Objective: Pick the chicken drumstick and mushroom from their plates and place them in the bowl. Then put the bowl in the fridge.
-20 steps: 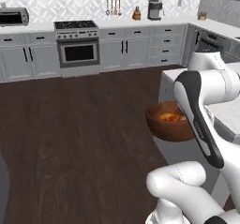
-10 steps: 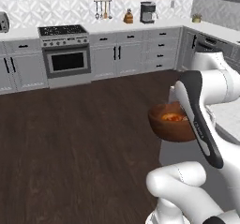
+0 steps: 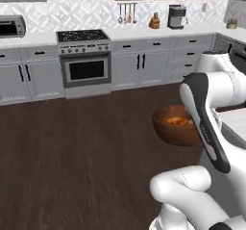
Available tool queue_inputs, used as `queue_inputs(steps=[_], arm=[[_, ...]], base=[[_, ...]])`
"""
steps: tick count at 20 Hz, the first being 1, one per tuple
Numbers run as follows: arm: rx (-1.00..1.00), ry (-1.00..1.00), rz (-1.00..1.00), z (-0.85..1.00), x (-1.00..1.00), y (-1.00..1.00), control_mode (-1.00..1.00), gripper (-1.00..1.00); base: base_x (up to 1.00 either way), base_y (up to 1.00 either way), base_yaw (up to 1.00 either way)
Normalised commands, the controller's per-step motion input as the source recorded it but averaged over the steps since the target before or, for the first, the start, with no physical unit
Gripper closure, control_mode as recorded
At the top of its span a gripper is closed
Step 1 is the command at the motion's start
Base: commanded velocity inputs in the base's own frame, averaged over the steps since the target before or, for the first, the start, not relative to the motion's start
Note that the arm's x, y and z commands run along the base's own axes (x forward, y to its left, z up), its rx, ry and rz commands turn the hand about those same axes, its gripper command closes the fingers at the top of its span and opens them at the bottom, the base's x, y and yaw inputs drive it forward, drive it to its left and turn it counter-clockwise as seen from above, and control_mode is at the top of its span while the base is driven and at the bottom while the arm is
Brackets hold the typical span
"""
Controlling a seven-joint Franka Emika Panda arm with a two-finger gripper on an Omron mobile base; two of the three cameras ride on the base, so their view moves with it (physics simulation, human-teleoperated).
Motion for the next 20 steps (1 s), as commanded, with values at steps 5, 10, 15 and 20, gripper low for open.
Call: queue_inputs(steps=[5, 10, 15, 20], arm=[[0.00, 0.00, 0.00, 0.00, 0.00, 0.00, 1.00, 1.00], [0.00, 0.00, 0.00, 0.00, 0.00, 0.00, 1.00, 1.00], [0.00, 0.00, 0.00, 0.00, 0.00, 0.00, 1.00, 1.00], [0.00, 0.00, 0.00, 0.00, 0.00, 0.00, 1.00, 1.00]], base=[[1.00, -0.01, 0.40], [1.00, -0.04, 0.58], [1.00, -0.08, 0.61], [1.00, -0.35, 0.51]])
